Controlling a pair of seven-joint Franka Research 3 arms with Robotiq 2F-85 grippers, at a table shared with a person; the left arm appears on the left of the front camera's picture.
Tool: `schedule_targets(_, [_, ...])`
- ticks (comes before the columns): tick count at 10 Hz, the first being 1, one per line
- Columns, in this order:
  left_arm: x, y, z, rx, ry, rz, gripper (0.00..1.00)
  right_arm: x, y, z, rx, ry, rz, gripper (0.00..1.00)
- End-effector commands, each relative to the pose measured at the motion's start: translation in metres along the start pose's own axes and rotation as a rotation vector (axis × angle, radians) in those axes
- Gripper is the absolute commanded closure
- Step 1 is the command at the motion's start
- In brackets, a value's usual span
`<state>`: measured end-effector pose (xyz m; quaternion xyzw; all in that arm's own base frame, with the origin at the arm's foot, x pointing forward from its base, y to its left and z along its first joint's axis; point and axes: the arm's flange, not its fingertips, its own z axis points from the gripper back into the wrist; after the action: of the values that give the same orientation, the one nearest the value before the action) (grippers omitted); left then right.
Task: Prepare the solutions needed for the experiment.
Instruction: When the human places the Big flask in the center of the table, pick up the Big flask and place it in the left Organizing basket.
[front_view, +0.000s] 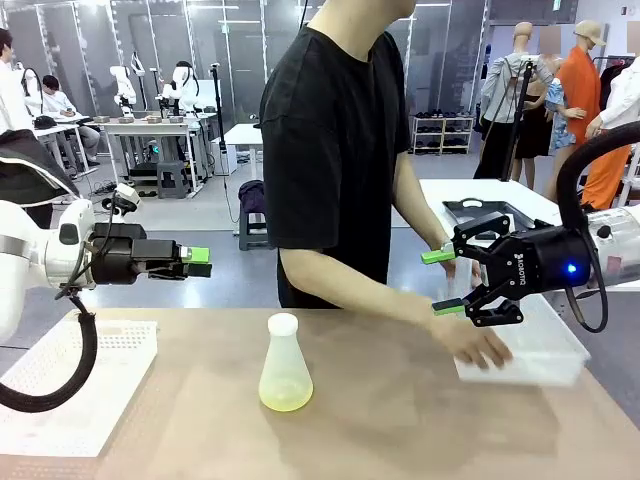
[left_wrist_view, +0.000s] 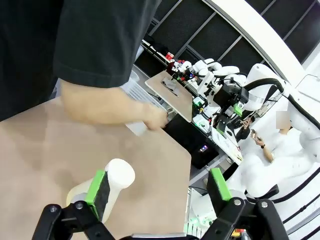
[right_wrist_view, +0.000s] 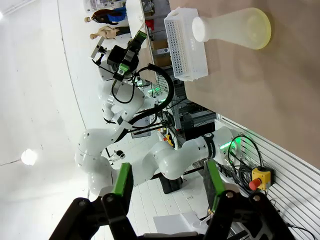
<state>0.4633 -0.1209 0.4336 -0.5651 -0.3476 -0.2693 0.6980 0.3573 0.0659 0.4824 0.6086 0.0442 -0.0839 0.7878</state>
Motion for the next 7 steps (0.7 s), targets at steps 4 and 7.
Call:
schedule_targets(4, [-0.005, 0.015, -0.013, 0.078, 0.004, -0.111, 0.0, 0.0, 0.001, 0.0, 0.008, 0.001, 0.003, 0.28])
schedule_targets(7, [-0.018, 0.022, -0.033, -0.037, 0.1, -0.513, 0.0, 0.0, 0.001, 0.0, 0.008, 0.001, 0.003, 0.28])
